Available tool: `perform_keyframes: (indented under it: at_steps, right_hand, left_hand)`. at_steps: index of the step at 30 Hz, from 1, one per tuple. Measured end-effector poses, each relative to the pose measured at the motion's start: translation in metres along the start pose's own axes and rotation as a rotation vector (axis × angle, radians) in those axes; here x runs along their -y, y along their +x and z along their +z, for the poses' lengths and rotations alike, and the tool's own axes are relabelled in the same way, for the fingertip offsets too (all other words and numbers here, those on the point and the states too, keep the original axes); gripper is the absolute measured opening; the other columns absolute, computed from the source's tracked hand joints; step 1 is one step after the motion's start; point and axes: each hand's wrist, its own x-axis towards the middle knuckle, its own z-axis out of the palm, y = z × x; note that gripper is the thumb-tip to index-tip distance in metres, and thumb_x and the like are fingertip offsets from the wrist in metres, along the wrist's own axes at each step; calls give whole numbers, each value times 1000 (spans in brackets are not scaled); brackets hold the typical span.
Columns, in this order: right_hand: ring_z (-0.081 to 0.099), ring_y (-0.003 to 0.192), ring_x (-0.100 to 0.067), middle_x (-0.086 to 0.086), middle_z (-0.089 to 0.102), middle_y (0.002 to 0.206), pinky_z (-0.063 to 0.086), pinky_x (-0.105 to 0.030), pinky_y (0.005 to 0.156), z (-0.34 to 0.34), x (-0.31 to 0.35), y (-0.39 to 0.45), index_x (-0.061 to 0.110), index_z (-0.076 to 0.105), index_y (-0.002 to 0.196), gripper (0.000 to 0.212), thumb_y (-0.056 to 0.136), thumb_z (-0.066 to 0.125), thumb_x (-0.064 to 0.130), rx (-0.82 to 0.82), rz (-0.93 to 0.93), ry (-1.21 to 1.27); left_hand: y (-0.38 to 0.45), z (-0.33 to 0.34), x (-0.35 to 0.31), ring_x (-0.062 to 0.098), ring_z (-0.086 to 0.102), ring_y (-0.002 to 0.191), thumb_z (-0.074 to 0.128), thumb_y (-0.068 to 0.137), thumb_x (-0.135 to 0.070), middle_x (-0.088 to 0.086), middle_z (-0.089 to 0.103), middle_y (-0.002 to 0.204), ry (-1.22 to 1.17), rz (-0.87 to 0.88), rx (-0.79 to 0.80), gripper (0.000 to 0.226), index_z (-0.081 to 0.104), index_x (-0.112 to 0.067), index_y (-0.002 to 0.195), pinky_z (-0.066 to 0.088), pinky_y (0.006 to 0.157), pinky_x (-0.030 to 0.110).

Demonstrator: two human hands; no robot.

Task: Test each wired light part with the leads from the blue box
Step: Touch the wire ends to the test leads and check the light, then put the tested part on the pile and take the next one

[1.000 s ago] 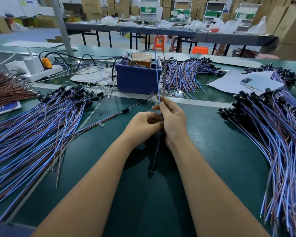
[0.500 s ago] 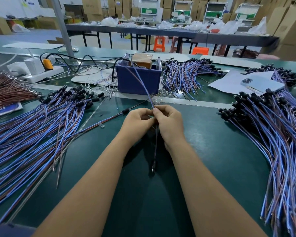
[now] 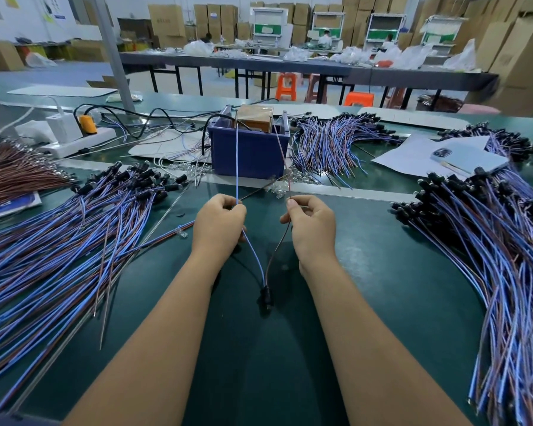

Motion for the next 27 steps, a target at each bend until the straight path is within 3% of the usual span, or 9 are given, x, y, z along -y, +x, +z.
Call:
perform_keyframes:
  at_steps: [7,15,27]
  right_hand:
    - [43,44,2,12,61,49,36,-11,46,0,-2,1,25,58,76,20,94,57,17,16,25,-26]
    - [38,39,0,7,63,56,35,-23,50,0,-1,0,24,59,78,18,95,56,17,25,46,-47]
    - [42,49,-8,5,63,60,37,-28,55,-1,0,-1,20,57,83,14,96,52,17,20,63,-45]
  left_hand:
    - [1,2,1,5,54,38,49,85,-19,-1,61,59,5,-20,-26,12,55,-28,81,45,49,27]
    - [3,2,3,4,53,36,48,84,-21,0,63,61,-20,-57,-51,9,49,-29,82,43,48,25]
    - [5,2,6,6,54,35,47,86,-20,1,63,60,-70,-88,-66,7,46,-26,83,42,49,26]
